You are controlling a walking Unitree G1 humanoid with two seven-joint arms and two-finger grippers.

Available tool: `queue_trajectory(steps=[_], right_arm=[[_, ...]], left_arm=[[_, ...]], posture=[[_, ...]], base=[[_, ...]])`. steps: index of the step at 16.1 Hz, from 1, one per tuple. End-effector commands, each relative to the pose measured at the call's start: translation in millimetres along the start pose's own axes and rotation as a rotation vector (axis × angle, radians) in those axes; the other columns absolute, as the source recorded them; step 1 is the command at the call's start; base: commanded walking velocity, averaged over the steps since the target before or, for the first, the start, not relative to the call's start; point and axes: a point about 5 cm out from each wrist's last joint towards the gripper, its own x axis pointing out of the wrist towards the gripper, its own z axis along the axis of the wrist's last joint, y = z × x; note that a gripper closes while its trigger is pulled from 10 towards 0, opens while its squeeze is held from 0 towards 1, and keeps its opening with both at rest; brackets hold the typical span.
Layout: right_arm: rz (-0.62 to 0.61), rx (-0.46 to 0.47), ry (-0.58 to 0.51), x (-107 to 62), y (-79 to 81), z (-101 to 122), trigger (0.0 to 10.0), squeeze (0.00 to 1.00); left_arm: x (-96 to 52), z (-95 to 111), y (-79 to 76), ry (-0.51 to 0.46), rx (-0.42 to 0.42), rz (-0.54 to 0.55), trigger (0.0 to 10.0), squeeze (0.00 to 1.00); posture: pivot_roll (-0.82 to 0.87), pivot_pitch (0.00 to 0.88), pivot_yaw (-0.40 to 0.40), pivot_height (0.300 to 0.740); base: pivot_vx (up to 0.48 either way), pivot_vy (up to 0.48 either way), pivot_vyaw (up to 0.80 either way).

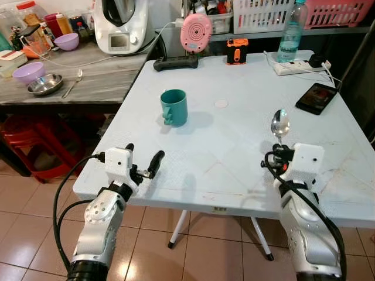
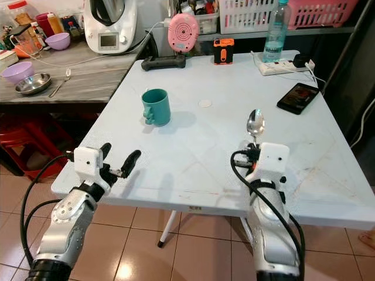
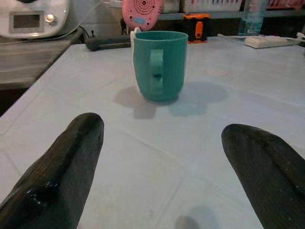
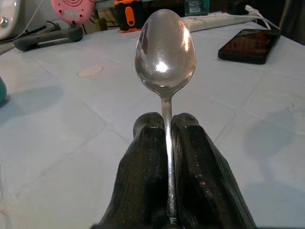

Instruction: Setting the table

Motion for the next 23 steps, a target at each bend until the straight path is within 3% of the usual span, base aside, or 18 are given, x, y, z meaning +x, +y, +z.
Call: queue_trajectory(steps=[1,6,23], right_arm=[[0.012,0.001,-0.03,-2.0,3.6,6.1,10.0,0.0],[0.015,0.012,-0.045,-2.4,4.7,9.2,10.0,0.0],[0.002,0.011,-0.09,0.8,1.5,14.8,10.0,0.0]], left_arm=[[1.6,2.5,5.4,-0.011,0.007,0.03,10.0,0.0],[3.8,1.7,8.2,-0.021,0.005,0.055,10.0,0.0],[10.6,1.0,10.4,-0.046,0.017,0.087,10.0,0.0]], posture=[[-0.09,0.015,0.13,0.74],[-0.09,0.01,0.129,0.74],[-0.1,0.0,0.121,0.74]], base=[[0.0,0.0,-0.56],[0.0,0.158,-0.8],[0.0,0.336,0.0]])
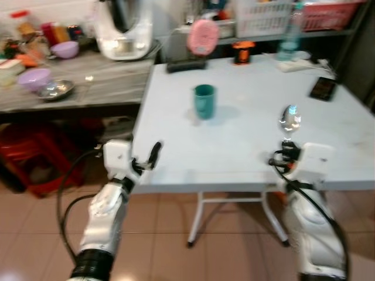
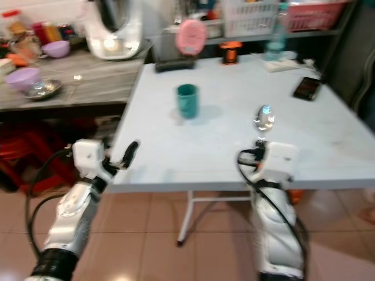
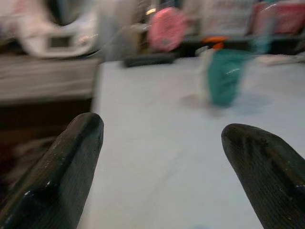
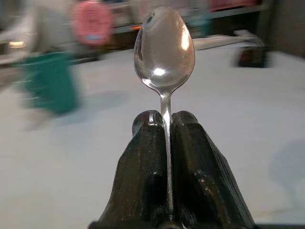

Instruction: Setting the table

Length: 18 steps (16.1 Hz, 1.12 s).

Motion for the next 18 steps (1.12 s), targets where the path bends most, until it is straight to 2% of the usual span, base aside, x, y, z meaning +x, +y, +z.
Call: queue_trajectory(steps=[1,7,11,18], right_arm=[[0.002,-0.002,-0.024,2.3,-0.1,5,10.0,0.0],[0.01,-0.011,-0.031,0.6,-0.4,5,10.0,0.0],[-0.006,-0.034,-0.022,-3.1,-13.4,2,10.0,0.0],[0.0,-0.026,-0.024,-2.4,-9.4,2,10.0,0.0]], left_arm=[[1.7,2,1.3,-0.006,0.008,0.013,10.0,0.0],[1.5,-2,2.3,-0.001,0.014,0.035,10.0,0.0],[2.1,-3,3.4,-0.001,0.01,0.044,10.0,0.0],[3.4,-4,2.9,0.001,0.01,0.041,10.0,0.0]], posture=[[-0.1,0.0,0.121,0.74],[-0.1,0.0,0.119,0.74],[-0.1,0.0,0.121,0.74],[-0.1,0.0,0.123,0.74]], base=[[0.0,0.368,0.0],[0.0,0.373,0.0],[0.0,0.396,0.0],[0.0,0.417,0.0]])
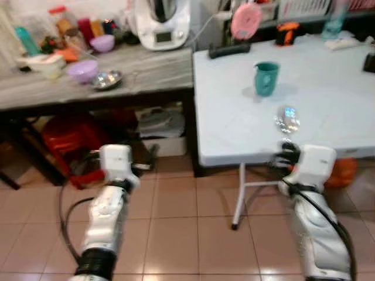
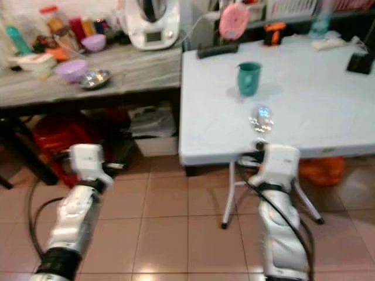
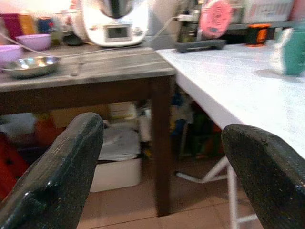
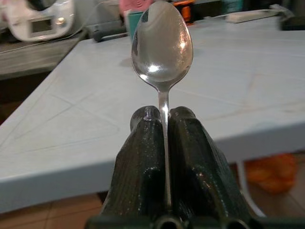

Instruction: Setting the table

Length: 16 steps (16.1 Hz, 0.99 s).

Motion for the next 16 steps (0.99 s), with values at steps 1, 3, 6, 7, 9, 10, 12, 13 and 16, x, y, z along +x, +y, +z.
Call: queue_trajectory(steps=[1,3,6,7,9,10,12,13,16], right_arm=[[0.025,0.018,-0.032,2.1,9.5,7.1,10.0,0.0],[0.027,0.019,-0.035,3.4,9.9,7.9,10.0,0.0],[0.033,0.019,-0.035,3.2,11.3,7.6,10.0,0.0],[0.036,0.019,-0.035,2.9,12.0,7.5,10.0,0.0],[0.039,0.017,-0.035,2.5,12.5,7.4,10.0,0.0],[0.041,0.016,-0.035,2.5,12.7,7.6,10.0,0.0],[0.039,0.014,-0.043,3.2,12.0,8.8,10.0,0.0],[0.039,0.013,-0.043,3.4,11.9,9.0,10.0,0.0],[0.047,-0.002,-0.052,3.2,12.5,10.3,10.0,0.0]], left_arm=[[-0.8,3.9,11.0,-0.006,0.026,0.025,10.0,0.0],[-0.8,3.7,11.1,-0.007,0.027,0.025,10.0,0.0],[-0.9,3.9,10.7,-0.008,0.03,0.025,10.0,0.0],[-0.9,4.0,11.0,-0.008,0.03,0.025,10.0,0.0],[-1.1,3.9,11.4,-0.008,0.031,0.026,10.0,0.0],[-1.1,3.7,11.5,-0.008,0.031,0.027,10.0,0.0],[-1.3,5.5,12.2,-0.021,0.057,0.03,10.0,0.0],[-1.0,5.5,12.3,-0.02,0.052,0.029,10.0,0.0],[-2.7,5.7,14.6,-0.011,0.045,0.007,10.0,0.0]], posture=[[-0.1,0.0,0.123,0.74],[-0.1,0.0,0.122,0.74],[-0.1,0.0,0.12,0.74],[-0.1,0.0,0.12,0.74],[-0.1,0.0,0.119,0.74],[-0.1,0.0,0.119,0.74],[-0.1,0.0,0.119,0.74],[-0.1,0.0,0.118,0.74],[-0.1,0.0,0.118,0.74]], base=[[0.0,0.424,0.0],[0.0,0.424,0.0],[0.0,0.48,0.0],[0.0,0.48,0.0],[0.0,0.48,0.0],[0.0,0.48,0.0],[0.0,0.137,0.0],[0.0,0.0,0.0],[0.0,0.0,0.0]])
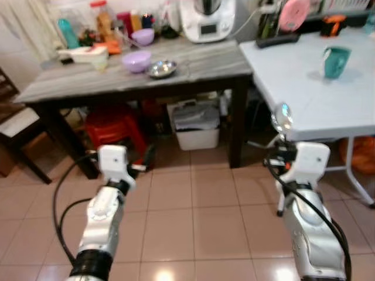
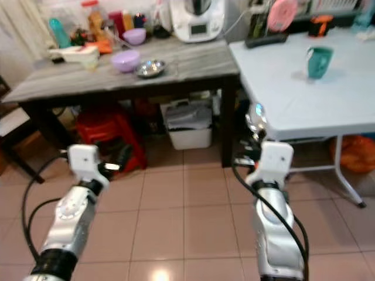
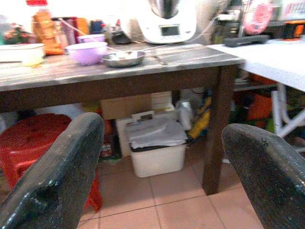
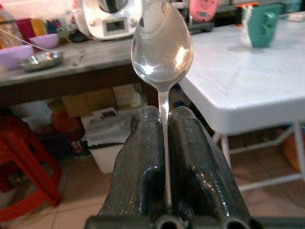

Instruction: Setting the table

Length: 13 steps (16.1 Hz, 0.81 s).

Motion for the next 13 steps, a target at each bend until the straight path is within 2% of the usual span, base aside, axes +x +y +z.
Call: queue_trajectory(steps=[1,4,9,13], right_arm=[[0.014,-0.004,-0.033,1.8,3.6,7,10.0,0.0],[0.013,-0.01,-0.03,0.2,2.0,6,10.0,0.0],[0.001,-0.029,-0.016,-5.9,-7.2,1,10.0,0.0],[0.015,-0.024,-0.013,-7.0,-3.5,0,10.0,0.0]], left_arm=[[-1.0,4,6.7,-0.009,0.012,0.011,10.0,0.0],[-2.6,3,6.4,-0.009,0.007,0.012,10.0,0.0],[-11.4,-3,3.3,0.001,-0.001,0.009,10.0,0.0],[-14.1,-4,0.6,0.005,-0.006,0.007,10.0,0.0]], posture=[[-0.1,0.0,0.119,0.74],[-0.1,0.0,0.117,0.74],[-0.1,0.0,0.117,0.74],[-0.1,0.0,0.115,0.74]], base=[[0.0,0.0,0.0],[0.206,0.0,0.0],[0.352,0.0,0.49],[0.35,0.0,0.33]])
